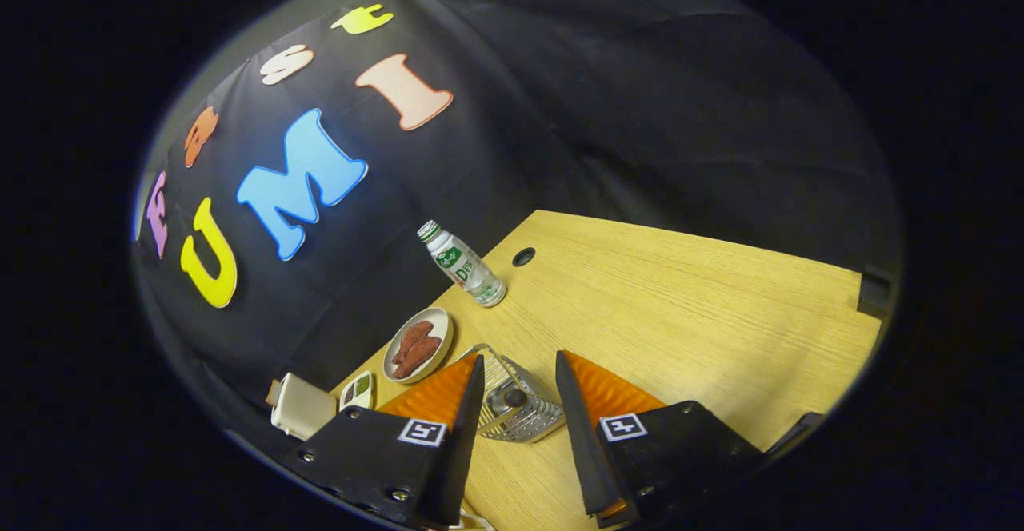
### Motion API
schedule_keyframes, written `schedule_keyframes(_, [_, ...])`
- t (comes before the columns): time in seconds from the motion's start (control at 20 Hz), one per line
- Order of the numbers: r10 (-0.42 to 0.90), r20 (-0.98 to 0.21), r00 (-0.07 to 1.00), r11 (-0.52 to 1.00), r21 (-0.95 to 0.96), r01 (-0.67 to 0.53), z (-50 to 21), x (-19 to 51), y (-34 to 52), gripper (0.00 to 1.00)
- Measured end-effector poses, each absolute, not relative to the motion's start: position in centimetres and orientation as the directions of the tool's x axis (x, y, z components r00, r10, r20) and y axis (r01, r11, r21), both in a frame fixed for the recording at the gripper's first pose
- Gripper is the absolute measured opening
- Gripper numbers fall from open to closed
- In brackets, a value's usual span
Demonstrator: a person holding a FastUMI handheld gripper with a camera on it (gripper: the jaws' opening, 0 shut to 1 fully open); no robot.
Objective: Take the plate from the dish rack, then take the spoon from the basket and place it into the plate.
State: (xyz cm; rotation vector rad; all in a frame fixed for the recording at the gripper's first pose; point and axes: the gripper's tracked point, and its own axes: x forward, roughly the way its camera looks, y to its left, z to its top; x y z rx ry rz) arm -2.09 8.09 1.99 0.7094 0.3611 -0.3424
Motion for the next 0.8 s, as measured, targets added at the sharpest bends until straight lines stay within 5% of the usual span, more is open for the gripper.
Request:
schedule_keyframes(0.2, [-0.214, -0.412, 0.886, 0.660, 0.608, 0.442, 1.4, -1.2, 8.5, 0.55])
schedule_keyframes(0.3, [-0.248, -0.400, 0.882, 0.636, 0.620, 0.460, 1.3, -0.7, 8.3, 0.27])
schedule_keyframes(0.45, [-0.261, -0.410, 0.874, 0.612, 0.630, 0.479, 1.2, -0.4, 7.7, 0.23])
schedule_keyframes(0.5, [-0.254, -0.415, 0.874, 0.616, 0.627, 0.477, 0.6, 0.6, 7.9, 0.10])
schedule_keyframes(0.8, [-0.238, -0.401, 0.885, 0.679, 0.583, 0.447, 3.8, 1.1, 8.9, 0.03])
